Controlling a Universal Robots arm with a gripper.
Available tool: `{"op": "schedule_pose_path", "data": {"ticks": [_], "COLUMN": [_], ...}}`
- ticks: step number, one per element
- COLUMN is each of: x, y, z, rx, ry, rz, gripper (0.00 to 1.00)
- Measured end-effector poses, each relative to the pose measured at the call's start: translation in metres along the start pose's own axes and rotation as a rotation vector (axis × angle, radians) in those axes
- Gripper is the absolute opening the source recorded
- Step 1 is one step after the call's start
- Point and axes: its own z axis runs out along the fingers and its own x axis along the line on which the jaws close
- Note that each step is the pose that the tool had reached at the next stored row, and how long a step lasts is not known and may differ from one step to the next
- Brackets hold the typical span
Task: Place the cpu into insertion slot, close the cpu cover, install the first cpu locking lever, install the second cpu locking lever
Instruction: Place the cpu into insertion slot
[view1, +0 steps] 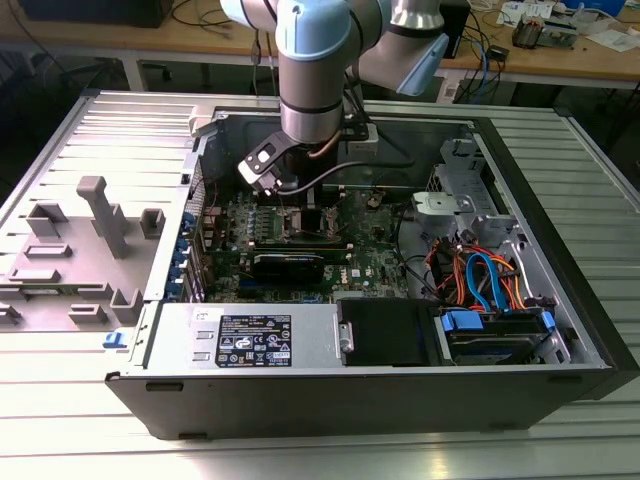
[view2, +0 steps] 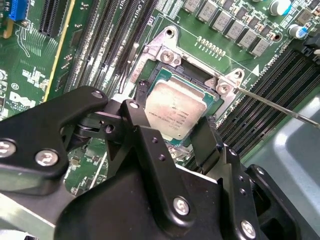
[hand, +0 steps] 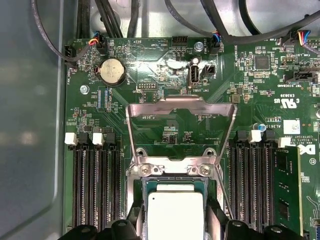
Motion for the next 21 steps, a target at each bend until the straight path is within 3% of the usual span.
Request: {"op": "schedule_pose_path", "data": {"ticks": [10,13,14,19,21], "x": [-0.0001,-0.0001,-0.0001,-0.0001,-0.0001], "y": [0.0012,0.0012,0.0012,0.0012,0.0012], "z": [-0.0202,-0.0207,-0.0207,-0.0209,-0.0209], "rx": [0.0023,0.0022,0.0023,0.0023,0.0023], "ry": [0.0003,0.0005,0.0004,0.0003,0.0004], "rz": [0.000,0.000,0.000,0.000,0.000], "gripper": [0.62,0.41,0.41,0.11,0.11]}}
